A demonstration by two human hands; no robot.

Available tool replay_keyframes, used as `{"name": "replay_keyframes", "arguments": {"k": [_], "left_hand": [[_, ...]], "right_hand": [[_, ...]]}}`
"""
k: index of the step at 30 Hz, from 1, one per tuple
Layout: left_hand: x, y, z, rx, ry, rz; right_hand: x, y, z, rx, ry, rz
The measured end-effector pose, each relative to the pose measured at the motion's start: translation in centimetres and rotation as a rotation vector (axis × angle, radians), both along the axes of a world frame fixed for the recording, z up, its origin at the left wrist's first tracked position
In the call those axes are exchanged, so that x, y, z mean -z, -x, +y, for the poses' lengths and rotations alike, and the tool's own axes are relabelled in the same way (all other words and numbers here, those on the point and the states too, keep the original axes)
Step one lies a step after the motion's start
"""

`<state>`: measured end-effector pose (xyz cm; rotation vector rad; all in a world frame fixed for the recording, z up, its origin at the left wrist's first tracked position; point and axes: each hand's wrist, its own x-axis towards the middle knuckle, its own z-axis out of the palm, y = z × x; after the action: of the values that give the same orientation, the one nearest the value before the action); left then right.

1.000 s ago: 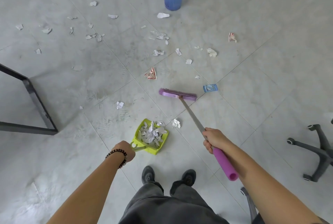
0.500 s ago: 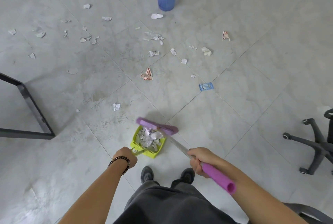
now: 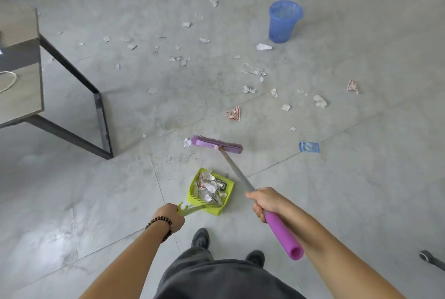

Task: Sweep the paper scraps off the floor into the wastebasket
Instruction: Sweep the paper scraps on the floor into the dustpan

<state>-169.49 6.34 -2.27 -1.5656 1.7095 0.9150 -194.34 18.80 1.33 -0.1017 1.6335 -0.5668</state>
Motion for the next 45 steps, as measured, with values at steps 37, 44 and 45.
{"name": "replay_keyframes", "arguments": {"k": [37, 44, 45], "left_hand": [[4.4, -12.8, -28.4, -0.439, -0.028, 0.098], [3.2, -10.9, -30.2, -0.441, -0.036, 0.083], [2.9, -10.7, -30.2, -0.424, -0.039, 0.071]], "right_hand": [[10.5, -15.4, -45.0, -0.743, -0.004, 0.392], [7.2, -8.0, -38.1, -0.751, -0.102, 0.42], [6.3, -7.0, -36.9, -0.768, -0.094, 0.442]]}}
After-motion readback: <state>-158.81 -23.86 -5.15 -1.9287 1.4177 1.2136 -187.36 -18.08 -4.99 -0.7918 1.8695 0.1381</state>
